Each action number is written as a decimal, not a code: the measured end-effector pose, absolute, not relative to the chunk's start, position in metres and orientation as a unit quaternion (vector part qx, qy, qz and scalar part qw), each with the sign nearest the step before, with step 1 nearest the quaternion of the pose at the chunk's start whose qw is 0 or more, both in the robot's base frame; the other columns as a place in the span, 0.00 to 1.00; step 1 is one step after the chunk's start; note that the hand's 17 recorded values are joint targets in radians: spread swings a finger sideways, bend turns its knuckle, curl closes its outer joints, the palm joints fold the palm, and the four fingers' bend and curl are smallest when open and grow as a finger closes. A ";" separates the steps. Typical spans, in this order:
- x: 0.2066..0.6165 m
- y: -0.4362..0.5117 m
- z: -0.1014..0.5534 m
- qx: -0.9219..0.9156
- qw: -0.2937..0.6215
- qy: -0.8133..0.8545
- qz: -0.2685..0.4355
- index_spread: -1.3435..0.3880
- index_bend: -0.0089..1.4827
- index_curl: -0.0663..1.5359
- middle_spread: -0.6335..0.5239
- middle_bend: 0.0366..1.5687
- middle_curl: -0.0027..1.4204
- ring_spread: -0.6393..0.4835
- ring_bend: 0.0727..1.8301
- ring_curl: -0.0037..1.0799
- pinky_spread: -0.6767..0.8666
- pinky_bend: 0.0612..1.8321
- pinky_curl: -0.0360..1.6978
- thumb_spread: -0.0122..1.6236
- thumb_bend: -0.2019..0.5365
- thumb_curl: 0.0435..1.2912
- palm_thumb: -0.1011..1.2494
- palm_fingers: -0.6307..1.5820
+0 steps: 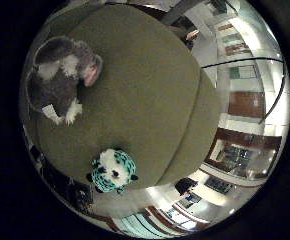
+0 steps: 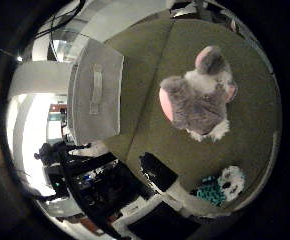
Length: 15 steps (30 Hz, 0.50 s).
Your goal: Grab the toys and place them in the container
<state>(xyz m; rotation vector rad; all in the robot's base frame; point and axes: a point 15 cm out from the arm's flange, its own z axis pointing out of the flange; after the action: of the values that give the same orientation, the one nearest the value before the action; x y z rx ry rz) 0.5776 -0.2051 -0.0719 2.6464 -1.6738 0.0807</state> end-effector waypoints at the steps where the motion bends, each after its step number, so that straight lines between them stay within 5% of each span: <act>1: 0.584 -0.205 -0.073 0.846 0.006 -0.533 0.030 0.55 0.12 0.23 0.57 0.10 0.23 0.71 0.12 0.23 0.62 0.31 0.05 0.64 0.24 0.20 0.45 0.30; 15: 0.591 -0.203 -0.123 0.850 0.044 -0.525 0.027 0.57 0.12 0.22 0.58 0.11 0.23 0.71 0.12 0.24 0.62 0.27 0.07 0.63 0.23 0.20 0.42 0.31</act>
<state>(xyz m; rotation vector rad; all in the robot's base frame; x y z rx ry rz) 0.5914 -0.2034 -0.1226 2.5970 -1.6044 0.0820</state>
